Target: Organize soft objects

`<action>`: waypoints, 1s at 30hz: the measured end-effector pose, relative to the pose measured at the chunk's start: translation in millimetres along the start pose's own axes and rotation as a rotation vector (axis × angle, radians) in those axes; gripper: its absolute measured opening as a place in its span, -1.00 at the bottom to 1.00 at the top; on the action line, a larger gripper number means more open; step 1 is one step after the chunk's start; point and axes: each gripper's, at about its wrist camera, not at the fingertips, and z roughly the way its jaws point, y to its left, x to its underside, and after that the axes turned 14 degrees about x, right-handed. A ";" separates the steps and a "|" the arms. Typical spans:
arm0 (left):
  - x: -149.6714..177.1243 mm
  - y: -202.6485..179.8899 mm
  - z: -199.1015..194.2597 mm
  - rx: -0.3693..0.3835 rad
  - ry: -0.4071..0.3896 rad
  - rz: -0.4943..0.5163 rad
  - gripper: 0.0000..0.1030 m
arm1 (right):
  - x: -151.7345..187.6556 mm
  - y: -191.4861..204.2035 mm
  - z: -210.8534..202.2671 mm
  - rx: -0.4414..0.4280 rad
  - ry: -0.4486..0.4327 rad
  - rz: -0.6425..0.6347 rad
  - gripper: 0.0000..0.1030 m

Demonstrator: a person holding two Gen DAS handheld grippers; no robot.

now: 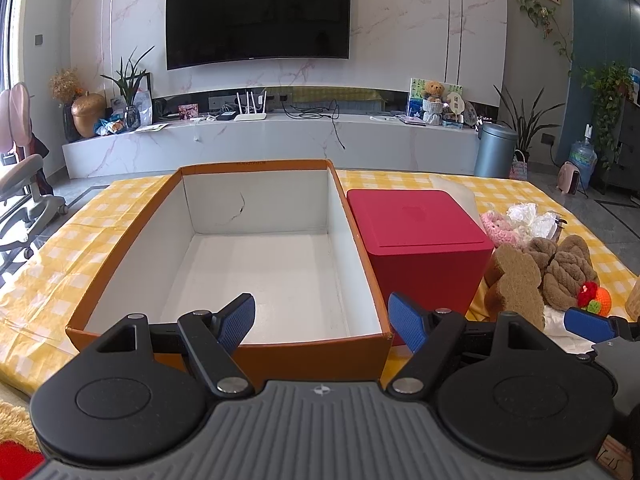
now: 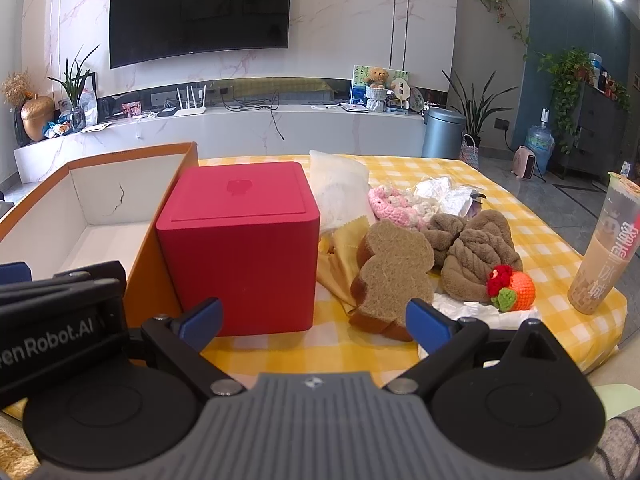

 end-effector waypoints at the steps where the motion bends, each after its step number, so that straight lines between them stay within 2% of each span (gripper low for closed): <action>1: 0.1 0.4 -0.3 0.000 0.002 0.000 0.74 | 0.1 0.0 0.1 0.001 0.000 -0.001 0.87; 30: 0.8 -0.9 -2.3 -0.012 0.005 -0.008 0.74 | -1.3 0.5 -3.6 0.023 -0.017 -0.032 0.87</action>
